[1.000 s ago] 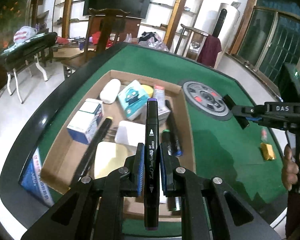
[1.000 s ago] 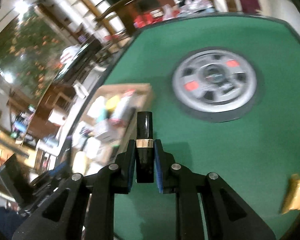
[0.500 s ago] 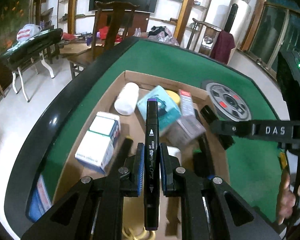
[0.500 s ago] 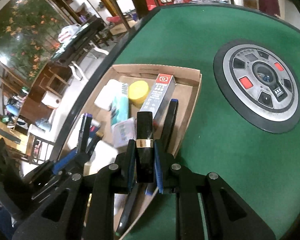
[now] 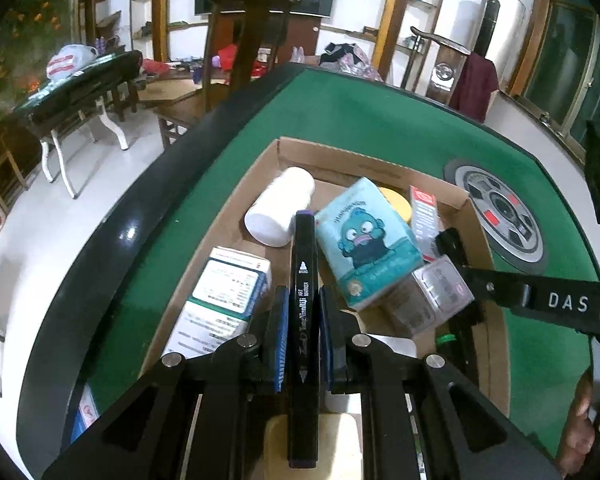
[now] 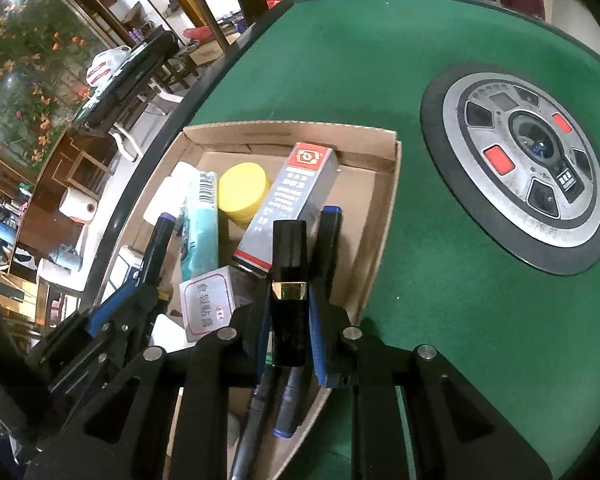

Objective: Organize objects
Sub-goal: 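Carry the marker and black tube into the cardboard tray, then open both grippers and move back toward the yellow packet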

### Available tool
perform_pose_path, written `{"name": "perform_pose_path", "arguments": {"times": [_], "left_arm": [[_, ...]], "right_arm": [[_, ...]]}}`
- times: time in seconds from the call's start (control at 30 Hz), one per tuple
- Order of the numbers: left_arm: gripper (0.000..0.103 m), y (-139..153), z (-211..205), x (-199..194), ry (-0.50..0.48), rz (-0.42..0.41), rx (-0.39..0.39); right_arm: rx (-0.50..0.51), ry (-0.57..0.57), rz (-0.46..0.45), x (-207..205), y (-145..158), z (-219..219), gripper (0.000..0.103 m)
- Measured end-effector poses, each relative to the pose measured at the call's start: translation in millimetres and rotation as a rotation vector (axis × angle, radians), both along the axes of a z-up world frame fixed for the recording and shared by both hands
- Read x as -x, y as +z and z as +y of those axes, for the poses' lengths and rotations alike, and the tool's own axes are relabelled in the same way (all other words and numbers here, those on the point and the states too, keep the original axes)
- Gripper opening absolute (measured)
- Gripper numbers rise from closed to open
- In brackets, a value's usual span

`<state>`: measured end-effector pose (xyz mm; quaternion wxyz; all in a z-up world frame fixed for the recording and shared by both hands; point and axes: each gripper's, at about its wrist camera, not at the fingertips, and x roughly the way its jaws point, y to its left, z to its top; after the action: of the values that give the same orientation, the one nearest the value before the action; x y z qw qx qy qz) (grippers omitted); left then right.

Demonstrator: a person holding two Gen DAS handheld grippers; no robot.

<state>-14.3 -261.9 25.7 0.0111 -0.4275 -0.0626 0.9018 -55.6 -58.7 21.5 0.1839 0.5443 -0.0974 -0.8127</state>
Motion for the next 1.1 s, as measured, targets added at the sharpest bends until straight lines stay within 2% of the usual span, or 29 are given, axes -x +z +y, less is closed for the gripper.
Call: {"name": "perform_pose_path", "arguments": {"times": [0.2,0.3,0.37,0.53,0.67,0.87,1.1], "left_arm": [[0.013,10,-4,-9,0.062,0.061,0.057],[0.023,16,-7,-15,0.091,0.086,0.08],[0.034,20,-9,-21,0.11,0.107,0.09],[0.036,30,-12,-30,0.138,0.144,0.108],[0.043,33,-12,-35,0.155,0.165,0.115],[0.049,36,-13,-39,0.17,0.169,0.117],[0.052,43,-2,-49,0.174,0.196,0.15]], "right_arm": [[-0.014,0.022,-0.007,-4,-4,-8,0.016],[-0.031,0.03,0.0,-7,-5,-11,0.016],[-0.042,0.032,0.008,-9,-4,-13,0.016],[-0.066,0.043,0.02,-16,-1,-17,0.016],[-0.072,0.053,0.014,-19,-2,-18,0.016],[-0.079,0.065,0.01,-26,-3,-23,0.017],[-0.077,0.093,0.025,-36,1,-25,0.017]]}}
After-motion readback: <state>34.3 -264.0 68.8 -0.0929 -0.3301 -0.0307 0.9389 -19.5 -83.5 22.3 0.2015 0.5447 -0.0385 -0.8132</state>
